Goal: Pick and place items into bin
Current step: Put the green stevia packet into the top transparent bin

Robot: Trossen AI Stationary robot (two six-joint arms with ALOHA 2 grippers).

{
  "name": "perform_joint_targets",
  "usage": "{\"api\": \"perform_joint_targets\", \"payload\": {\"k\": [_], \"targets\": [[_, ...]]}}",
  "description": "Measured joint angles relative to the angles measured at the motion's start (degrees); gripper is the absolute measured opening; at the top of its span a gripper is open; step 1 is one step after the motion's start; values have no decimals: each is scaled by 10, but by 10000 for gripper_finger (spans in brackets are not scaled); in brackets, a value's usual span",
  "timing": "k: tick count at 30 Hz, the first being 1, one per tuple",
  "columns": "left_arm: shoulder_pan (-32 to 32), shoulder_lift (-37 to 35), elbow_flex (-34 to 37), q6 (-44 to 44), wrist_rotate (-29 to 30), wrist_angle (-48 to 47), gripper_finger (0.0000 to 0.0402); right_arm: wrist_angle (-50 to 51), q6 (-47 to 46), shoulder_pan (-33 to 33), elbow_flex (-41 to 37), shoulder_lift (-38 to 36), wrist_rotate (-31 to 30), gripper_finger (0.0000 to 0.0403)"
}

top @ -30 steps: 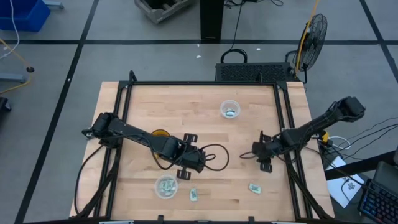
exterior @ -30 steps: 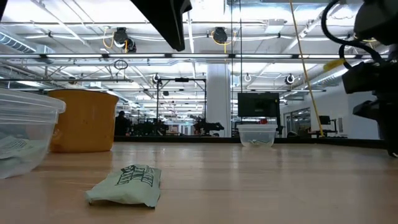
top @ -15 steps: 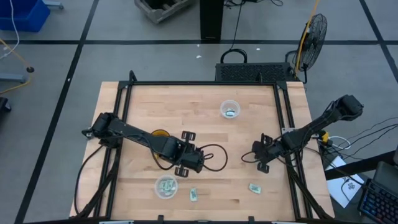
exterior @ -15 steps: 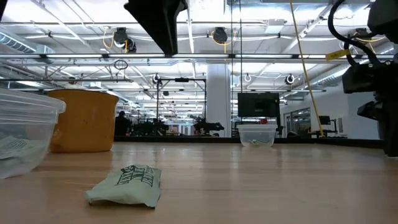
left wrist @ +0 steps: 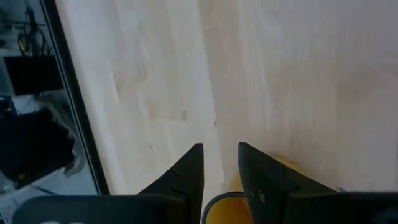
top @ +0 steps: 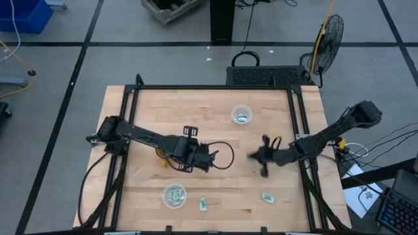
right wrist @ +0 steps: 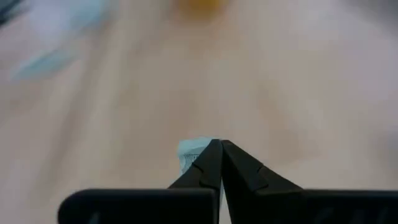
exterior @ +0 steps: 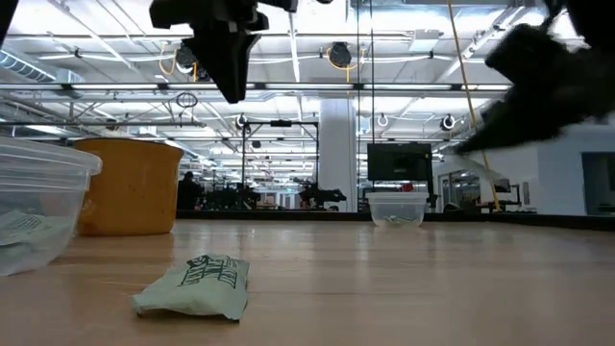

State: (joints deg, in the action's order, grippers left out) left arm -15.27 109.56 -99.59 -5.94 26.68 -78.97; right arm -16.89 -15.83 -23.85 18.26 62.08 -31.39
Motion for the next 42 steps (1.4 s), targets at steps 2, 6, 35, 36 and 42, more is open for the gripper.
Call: {"api": "perform_joint_targets", "payload": {"k": [2, 6, 35, 36, 42], "targets": [[7, 0, 0, 1, 2, -2, 106, -58, 87, 30, 1, -1, -93, 0], [22, 0, 0, -2, 4, -3, 106, -132, 229, 122, 1, -1, -196, 0], [70, 0, 0, 40, 2, 13, 106, -70, 158, 465, 129, 236, 165, 1], [70, 0, 0, 43, 0, 13, 106, -72, 161, 465, 129, 237, 165, 2], [69, 0, 0, 38, -3, 16, 106, -72, 164, 475, 130, 237, 167, 40]]}}
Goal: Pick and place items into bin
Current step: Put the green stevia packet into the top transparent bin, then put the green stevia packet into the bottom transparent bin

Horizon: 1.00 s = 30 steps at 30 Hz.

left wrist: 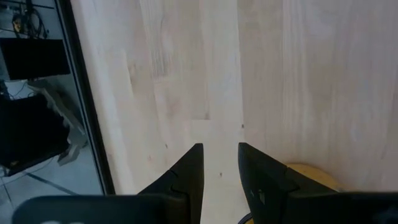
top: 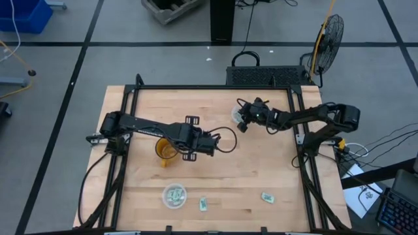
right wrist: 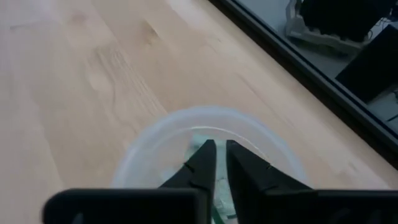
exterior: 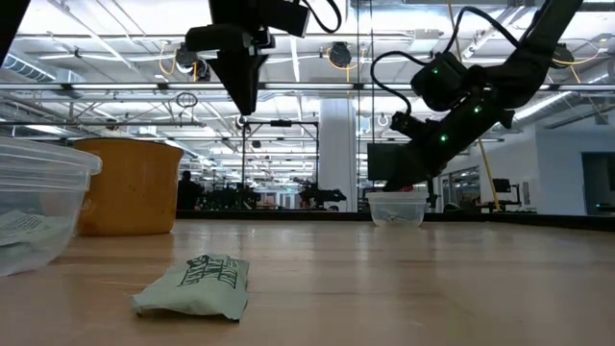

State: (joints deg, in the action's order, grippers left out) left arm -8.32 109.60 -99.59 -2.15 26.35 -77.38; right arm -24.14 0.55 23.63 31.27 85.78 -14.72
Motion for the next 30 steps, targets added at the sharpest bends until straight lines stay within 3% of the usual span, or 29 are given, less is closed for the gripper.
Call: {"api": "perform_joint_targets", "payload": {"k": [7, 12, 15, 21, 27, 30], "targets": [[-1, 0, 0, -14, -10, 1, 106, -16, 32, 7, 0, -16, -2, 104], [-1, 0, 0, -32, -30, 7, 106, -11, 73, -29, 0, -108, 0, 120], [-5, 0, 0, -51, -65, 24, 106, 28, 71, -66, 0, -186, 29, 119], [-37, 0, 0, -26, -174, 125, 106, 107, -41, -141, 0, -295, 161, 106], [-88, 0, 23, -35, -295, 281, 106, 173, -87, -210, -18, -324, 251, 97], [-123, 0, 49, -68, -338, 334, 106, 161, -107, -244, -50, -325, 255, 95]]}}
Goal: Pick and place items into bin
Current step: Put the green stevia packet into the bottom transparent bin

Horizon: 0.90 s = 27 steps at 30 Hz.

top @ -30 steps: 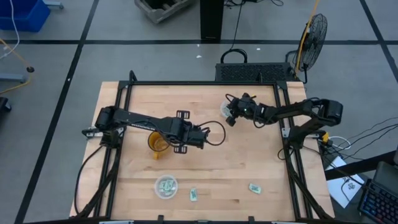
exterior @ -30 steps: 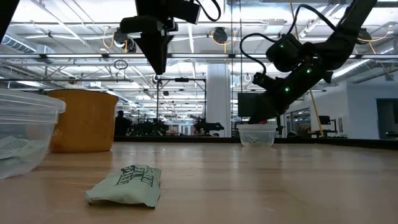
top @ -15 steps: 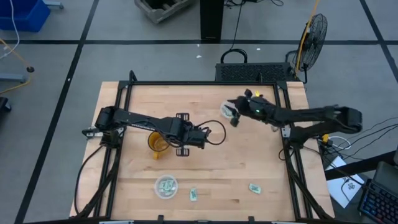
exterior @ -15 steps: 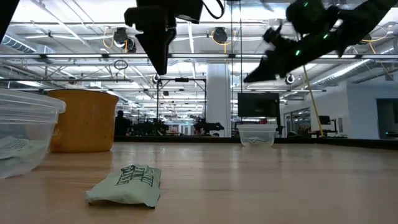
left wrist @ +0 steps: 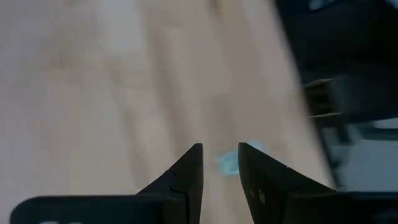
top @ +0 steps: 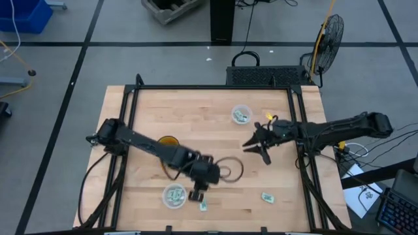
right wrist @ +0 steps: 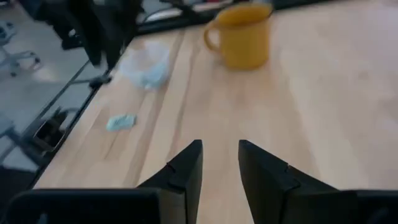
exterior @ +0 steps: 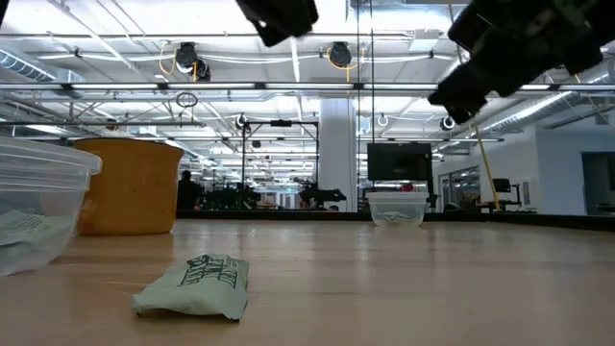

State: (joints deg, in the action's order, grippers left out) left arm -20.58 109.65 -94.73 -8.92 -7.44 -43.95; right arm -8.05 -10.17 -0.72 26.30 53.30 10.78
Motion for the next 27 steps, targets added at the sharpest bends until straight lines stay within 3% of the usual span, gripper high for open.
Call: {"api": "perform_joint_targets", "payload": {"k": [8, 14, 19, 27], "targets": [[-64, 0, 94, -157, 28, 131, 106, -137, -108, -57, -63, 0, 0, 95], [-63, 0, 152, -287, 44, 234, 106, -219, -82, -58, -63, 0, 0, 95], [-64, 0, 202, -293, 43, 278, 117, -223, -55, -58, -63, 0, -1, 95], [-78, 0, 243, -293, 60, 279, 168, -219, -116, -72, -71, 0, -2, 95]]}}
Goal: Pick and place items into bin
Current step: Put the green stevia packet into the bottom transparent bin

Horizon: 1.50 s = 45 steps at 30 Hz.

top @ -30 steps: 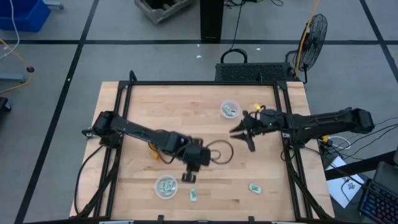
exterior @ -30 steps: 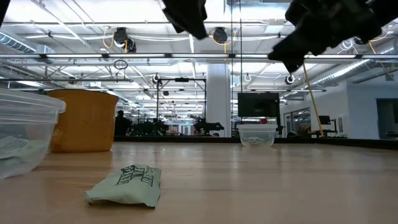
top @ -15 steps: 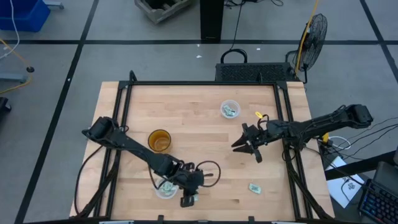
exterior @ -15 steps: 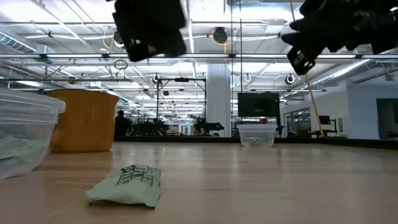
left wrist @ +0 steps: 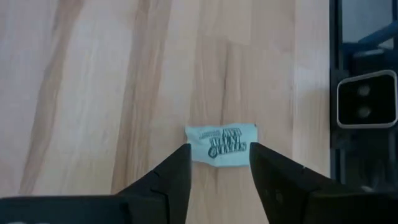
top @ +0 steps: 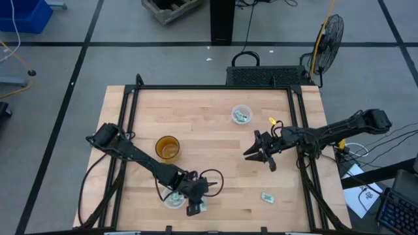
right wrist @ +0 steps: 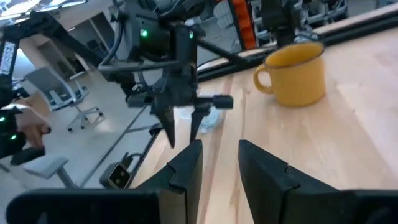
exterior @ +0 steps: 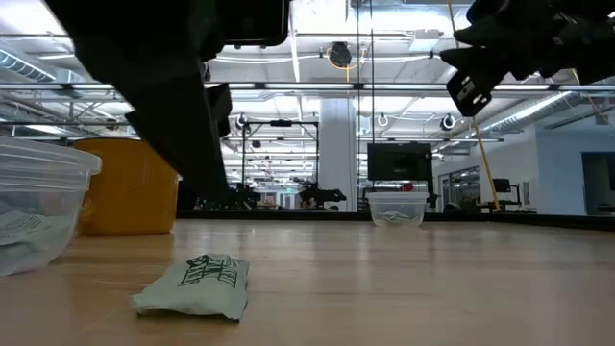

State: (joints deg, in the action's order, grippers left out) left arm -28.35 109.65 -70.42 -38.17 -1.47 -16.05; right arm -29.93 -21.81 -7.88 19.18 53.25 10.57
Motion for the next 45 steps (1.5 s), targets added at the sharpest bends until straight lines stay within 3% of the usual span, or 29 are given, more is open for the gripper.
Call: {"api": "perform_joint_targets", "payload": {"k": [4, 17, 21, 27, 33, 37, 45], "targets": [[-7, 0, 0, 35, 2, 11, 181, -37, -13, -12, -25, 0, -2, 95], [20, 0, 0, 41, 12, 14, 182, -309, -92, -40, -127, 0, -27, 95], [20, 17, -1, 51, 9, 29, 182, -315, -90, -42, -129, 0, -33, 95], [17, 61, -2, 58, -55, 48, 182, -311, -90, -42, -129, 1, -32, 95], [17, 61, -2, 68, -60, 42, 177, -311, -90, -42, -129, 1, -32, 95], [14, 65, -2, 85, -73, 36, 142, -310, -89, -42, -129, 1, -31, 95], [8, 61, -1, 146, -86, 30, 21, -307, -90, -42, -129, 1, -31, 95]]}}
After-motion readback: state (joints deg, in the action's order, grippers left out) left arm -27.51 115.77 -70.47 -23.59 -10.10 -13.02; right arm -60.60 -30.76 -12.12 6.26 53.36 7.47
